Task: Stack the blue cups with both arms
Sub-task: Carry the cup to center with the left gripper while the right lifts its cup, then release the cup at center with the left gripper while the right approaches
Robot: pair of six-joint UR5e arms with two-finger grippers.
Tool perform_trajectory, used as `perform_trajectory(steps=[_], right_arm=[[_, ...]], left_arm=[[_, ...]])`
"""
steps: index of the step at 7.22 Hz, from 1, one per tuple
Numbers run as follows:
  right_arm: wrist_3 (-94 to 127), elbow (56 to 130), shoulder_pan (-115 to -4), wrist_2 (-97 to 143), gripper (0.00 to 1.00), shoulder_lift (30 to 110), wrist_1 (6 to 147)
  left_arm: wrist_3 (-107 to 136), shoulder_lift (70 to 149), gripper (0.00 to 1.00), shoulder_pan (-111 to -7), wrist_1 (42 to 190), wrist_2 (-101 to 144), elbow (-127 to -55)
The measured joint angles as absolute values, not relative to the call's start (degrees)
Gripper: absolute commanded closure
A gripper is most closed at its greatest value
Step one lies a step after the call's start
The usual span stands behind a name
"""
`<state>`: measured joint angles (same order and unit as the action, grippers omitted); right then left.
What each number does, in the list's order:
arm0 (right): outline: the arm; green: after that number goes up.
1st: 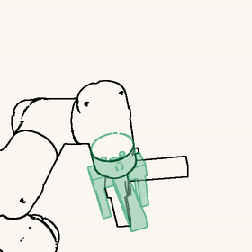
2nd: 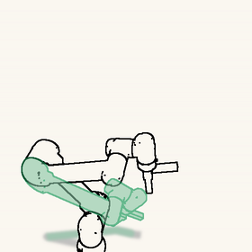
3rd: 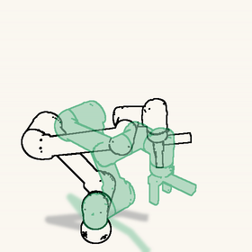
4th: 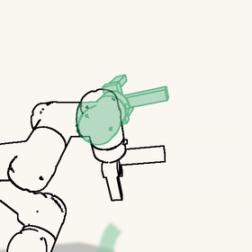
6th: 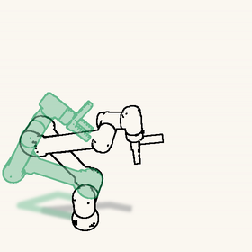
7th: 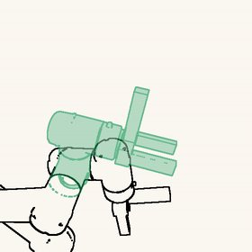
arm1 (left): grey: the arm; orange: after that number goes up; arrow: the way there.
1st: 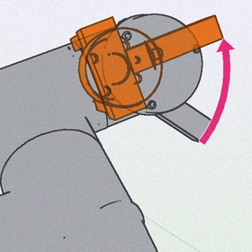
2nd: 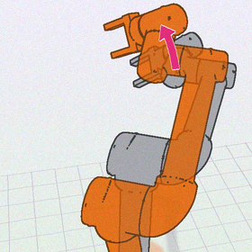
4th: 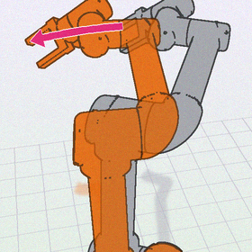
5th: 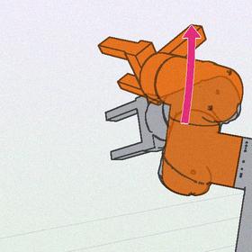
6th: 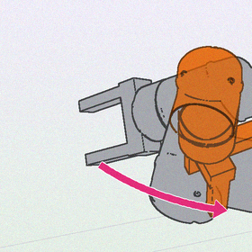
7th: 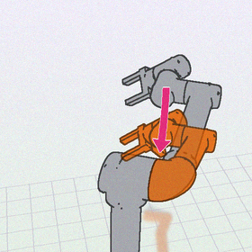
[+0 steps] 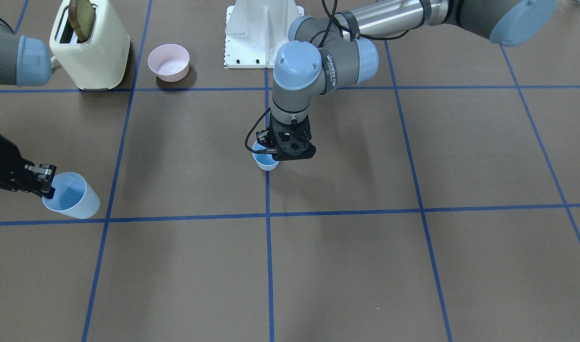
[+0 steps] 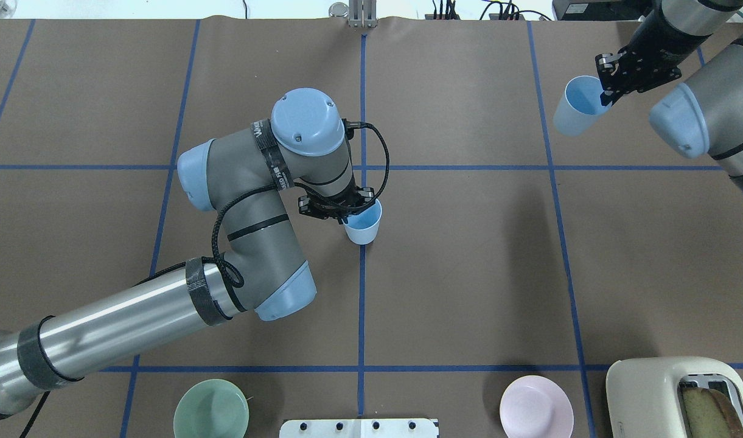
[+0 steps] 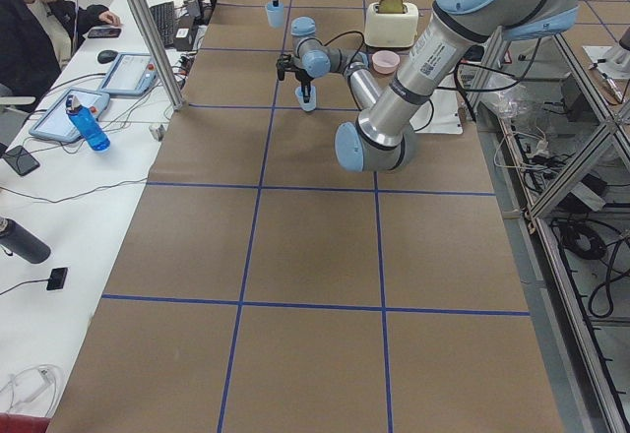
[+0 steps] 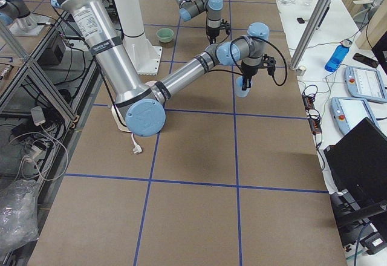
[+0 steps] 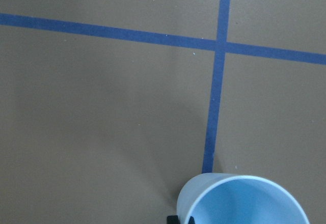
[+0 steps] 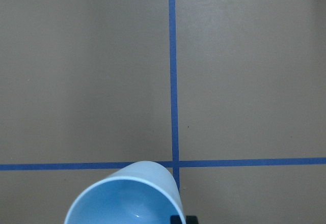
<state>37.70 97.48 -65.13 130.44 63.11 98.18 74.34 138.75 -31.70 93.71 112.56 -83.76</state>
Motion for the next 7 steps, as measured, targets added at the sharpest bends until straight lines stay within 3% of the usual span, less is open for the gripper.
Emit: perform_trajectory(steps=[1, 3, 4, 7], right_arm=[[37.7, 97.43, -65.13, 130.43, 1.0, 63.08, 98.16], [37.71, 97.36, -65.13, 130.43, 1.0, 63.0, 98.1], [37.73, 97.34, -65.13, 130.43, 1.0, 62.93, 98.09], [41.37, 98.52, -64.68, 130.53, 1.0, 62.19, 98.07]], left_arm=[[74.37, 138.72, 1.0, -31.28, 93.75, 111.77, -83.77], [74.49, 138.51, 0.28, -30.83, 94.73, 111.03, -83.81], [74.48, 138.05, 0.03, -30.8, 96.35, 110.96, -83.86], [74.24, 136.05, 0.03, -31.59, 98.45, 111.73, -86.75]])
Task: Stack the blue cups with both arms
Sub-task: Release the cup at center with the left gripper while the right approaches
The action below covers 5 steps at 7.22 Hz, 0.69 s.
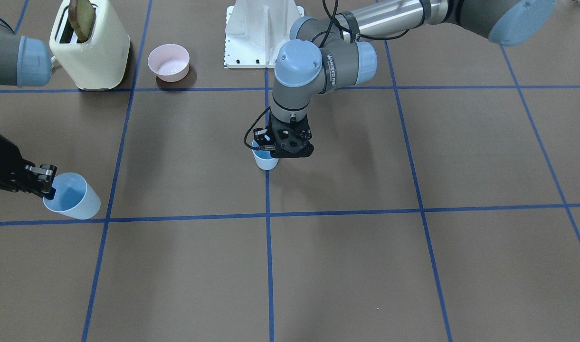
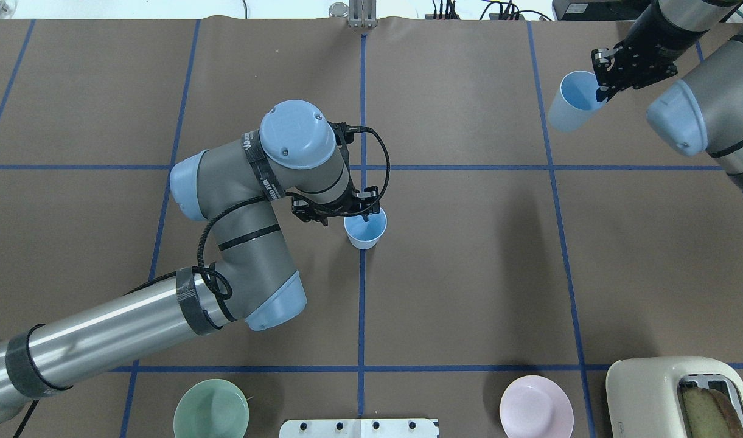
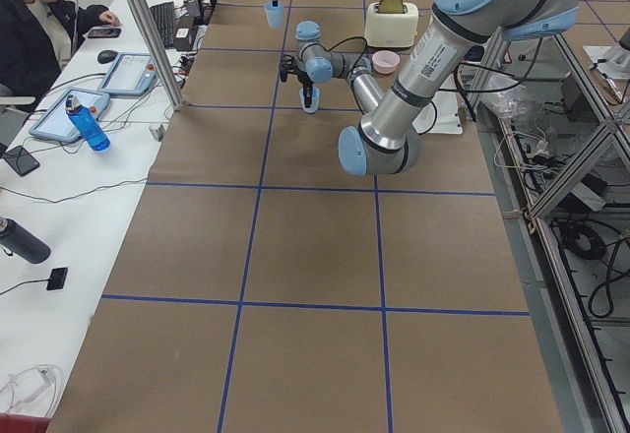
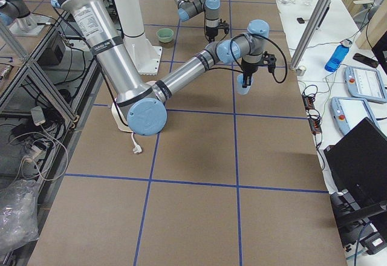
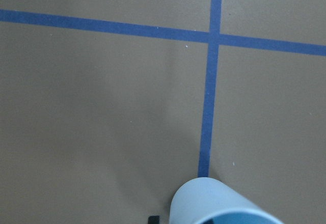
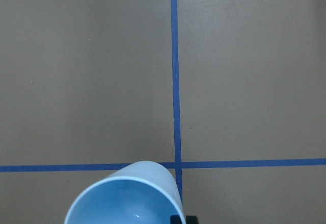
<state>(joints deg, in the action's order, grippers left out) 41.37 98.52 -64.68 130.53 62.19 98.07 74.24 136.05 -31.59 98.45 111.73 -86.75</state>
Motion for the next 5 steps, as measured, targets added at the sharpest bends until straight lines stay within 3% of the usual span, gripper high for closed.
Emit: perform_trajectory(steps=[5], right_arm=[[70.67, 106.51, -48.13, 121.7, 1.0, 55.77, 97.97]], left_arm=[[52.8, 119.4, 0.03, -50.56, 91.6, 126.82, -104.65]])
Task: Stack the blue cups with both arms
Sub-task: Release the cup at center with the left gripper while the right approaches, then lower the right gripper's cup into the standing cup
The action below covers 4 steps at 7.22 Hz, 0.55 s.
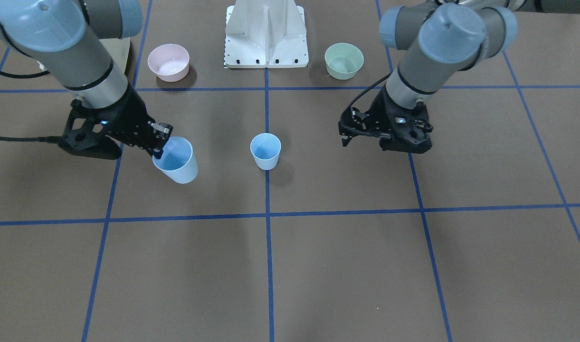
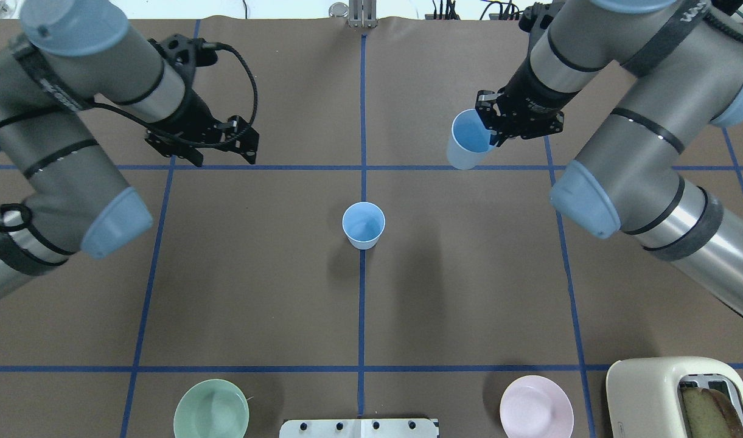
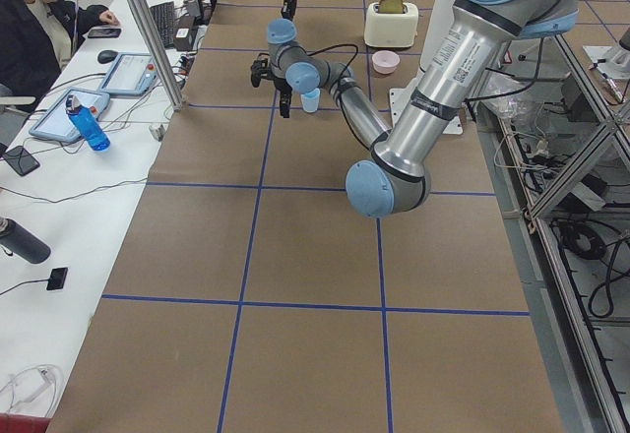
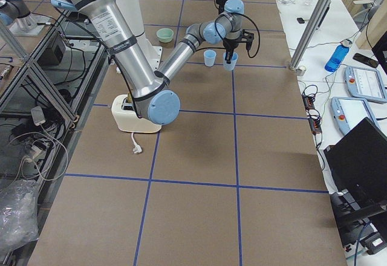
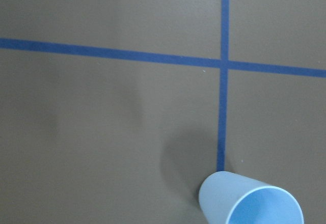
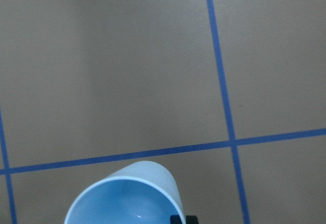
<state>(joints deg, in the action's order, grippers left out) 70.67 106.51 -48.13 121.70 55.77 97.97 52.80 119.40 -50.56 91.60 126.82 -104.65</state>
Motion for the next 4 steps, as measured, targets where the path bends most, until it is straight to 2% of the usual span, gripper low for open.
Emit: perform_trajectory(steps=[4], right_arm=[[79.52, 107.28, -39.7, 115.16, 1.0, 51.22, 98.25]], left_arm=[[29.8, 109.0, 0.02, -64.87, 88.48, 131.65, -107.57]])
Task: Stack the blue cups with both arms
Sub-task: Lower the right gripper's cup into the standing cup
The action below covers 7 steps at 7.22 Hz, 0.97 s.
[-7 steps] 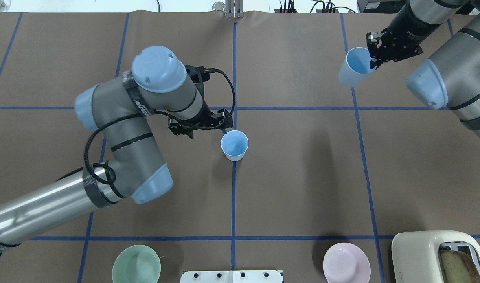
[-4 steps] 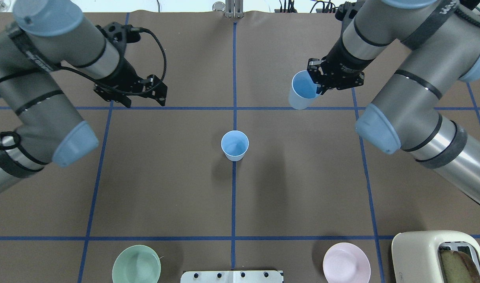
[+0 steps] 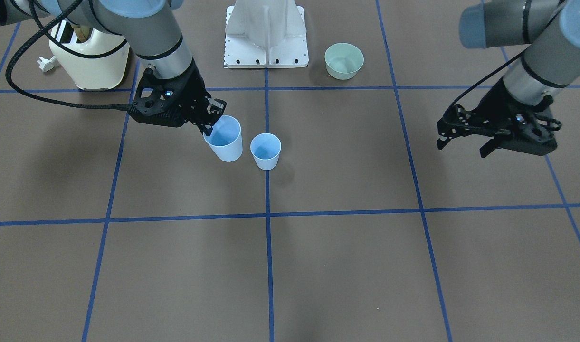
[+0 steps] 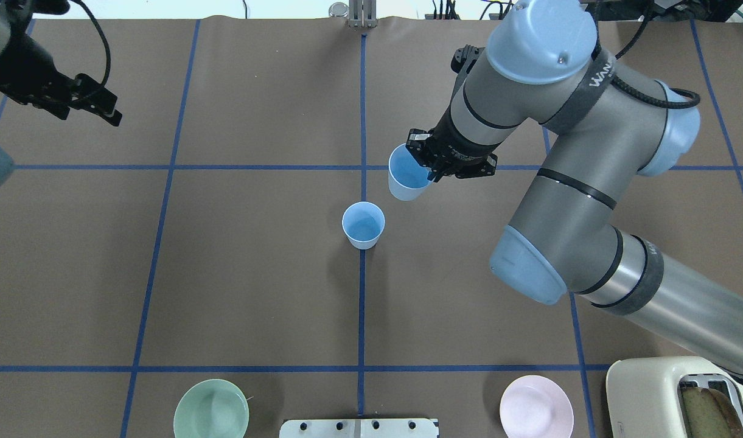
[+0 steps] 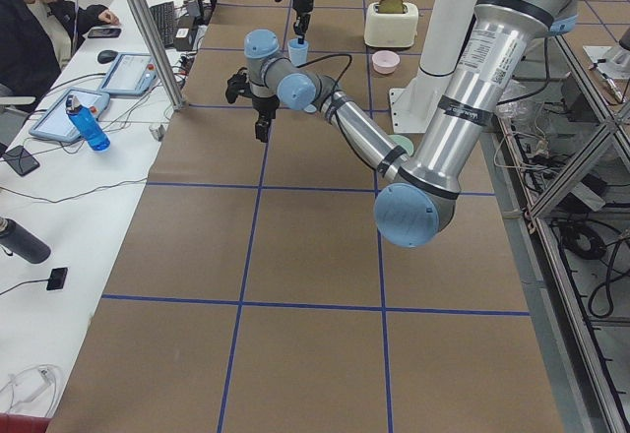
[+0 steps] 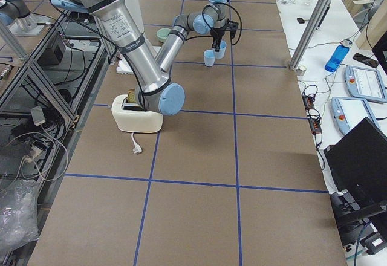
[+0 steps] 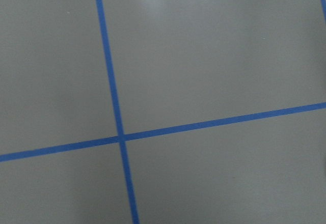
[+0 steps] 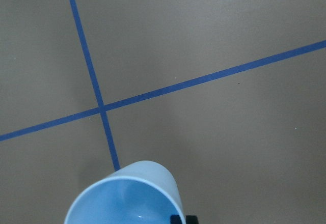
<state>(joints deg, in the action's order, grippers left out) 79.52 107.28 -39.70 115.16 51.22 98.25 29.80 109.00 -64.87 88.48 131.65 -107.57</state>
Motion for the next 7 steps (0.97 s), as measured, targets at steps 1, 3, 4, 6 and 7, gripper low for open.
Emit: perform_trajectory(steps=[1, 3, 4, 6, 7], right_arm=[[80.02, 105.81, -38.51, 113.9, 1.0, 49.66, 98.26], [81.46, 101.76, -37.08, 112.4, 1.0, 45.33, 98.24], [82.17, 99.95, -36.37, 111.71, 1.0, 43.56, 98.19], [83.27, 98.23, -34.64, 110.07, 1.0, 42.23, 98.08], [83.61, 98.16, -33.96, 109.44, 1.0, 42.34, 98.04]], left_arm=[[26.4, 107.35, 0.02, -66.89, 88.46, 132.42, -107.59], [22.5, 105.29, 0.02, -68.89, 88.61, 133.0, -107.56], [21.86, 104.79, 0.02, -69.24, 88.74, 133.1, -107.62], [21.6, 104.54, 0.02, -69.4, 88.71, 133.15, -107.72], [21.58, 104.52, 0.02, -69.42, 88.69, 133.15, -107.73]])
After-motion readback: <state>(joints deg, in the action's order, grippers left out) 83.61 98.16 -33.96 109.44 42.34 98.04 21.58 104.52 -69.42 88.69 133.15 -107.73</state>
